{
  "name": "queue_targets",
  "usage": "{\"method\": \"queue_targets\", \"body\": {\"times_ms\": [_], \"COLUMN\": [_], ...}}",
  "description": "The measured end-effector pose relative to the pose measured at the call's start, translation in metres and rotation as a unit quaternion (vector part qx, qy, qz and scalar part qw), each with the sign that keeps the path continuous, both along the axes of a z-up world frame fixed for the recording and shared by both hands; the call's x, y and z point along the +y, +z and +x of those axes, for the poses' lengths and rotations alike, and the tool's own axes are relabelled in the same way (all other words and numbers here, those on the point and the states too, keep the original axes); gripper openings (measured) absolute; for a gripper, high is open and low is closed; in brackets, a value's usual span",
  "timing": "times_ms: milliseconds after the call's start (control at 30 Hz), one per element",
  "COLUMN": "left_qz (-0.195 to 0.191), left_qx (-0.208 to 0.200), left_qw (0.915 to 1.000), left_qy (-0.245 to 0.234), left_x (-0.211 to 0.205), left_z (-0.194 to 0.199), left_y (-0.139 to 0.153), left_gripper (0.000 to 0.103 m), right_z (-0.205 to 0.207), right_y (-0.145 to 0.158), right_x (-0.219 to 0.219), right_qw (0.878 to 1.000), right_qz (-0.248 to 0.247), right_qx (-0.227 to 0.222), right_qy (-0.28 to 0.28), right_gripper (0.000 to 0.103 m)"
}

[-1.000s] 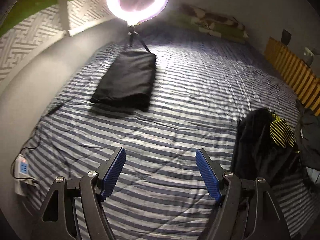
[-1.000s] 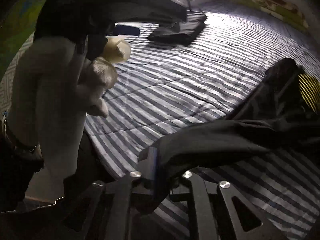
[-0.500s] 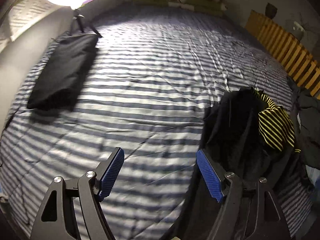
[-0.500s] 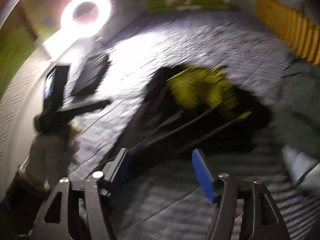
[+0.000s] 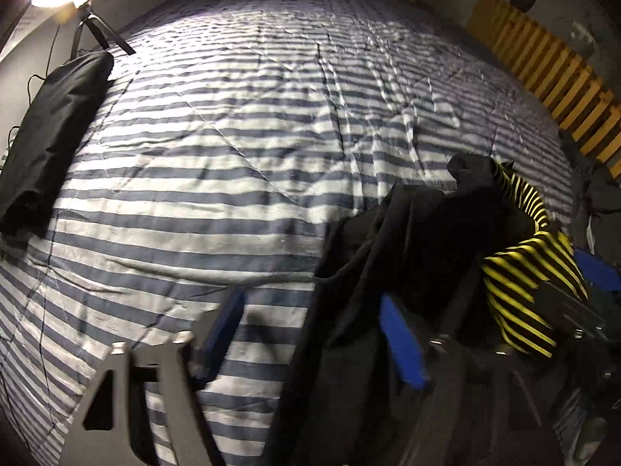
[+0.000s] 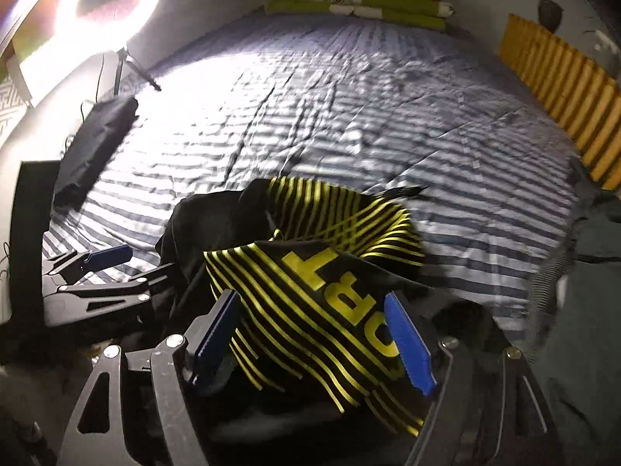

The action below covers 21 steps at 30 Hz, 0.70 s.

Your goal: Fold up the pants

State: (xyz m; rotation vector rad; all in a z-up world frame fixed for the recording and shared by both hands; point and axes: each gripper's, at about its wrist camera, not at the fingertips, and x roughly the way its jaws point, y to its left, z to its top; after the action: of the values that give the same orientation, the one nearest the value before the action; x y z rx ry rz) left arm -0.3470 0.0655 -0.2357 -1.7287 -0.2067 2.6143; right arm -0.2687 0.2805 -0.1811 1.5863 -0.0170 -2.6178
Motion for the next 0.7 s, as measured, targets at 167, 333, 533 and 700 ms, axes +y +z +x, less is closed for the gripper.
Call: {"method": "queue_targets", "body": {"times_ms": [167,333,533,700], "left_qz": [-0.002,0.007,-0.042,-0.017], "left_qx": [0.009,0.018,0.030,0.047], "left_qw": [0.9993,0.9990,0.9978,0.9967], "left_qy": [-0.036,-0.040,-0.042,-0.064], "left_x": [0.016,0.004,-0.014,-0.006], "left_z": [0.008,0.031,0.065,0.078], "left_y": [0.002,0.015,0.023,0.016], "left_gripper": [0.013,0.004,0.010,0.038], "right_z": [-0.002,0.038,0.140,0.203], "right_y": [-0.018,-0.007,0.002,-0.028], "right_x": [0.011,0.043,0.077,0.071], "right_qw": [0.999,0.996,0.987,0.984], "right_qz": [-0.025,-0.058,-0.104,-0.079], "right_qx": [-0.042,-0.040,-0.029,-0.076], "right_qy": [-0.020,-0.057,-0.121,-0.138], "right_gripper": [0.013,0.007,0.007,0.007]}}
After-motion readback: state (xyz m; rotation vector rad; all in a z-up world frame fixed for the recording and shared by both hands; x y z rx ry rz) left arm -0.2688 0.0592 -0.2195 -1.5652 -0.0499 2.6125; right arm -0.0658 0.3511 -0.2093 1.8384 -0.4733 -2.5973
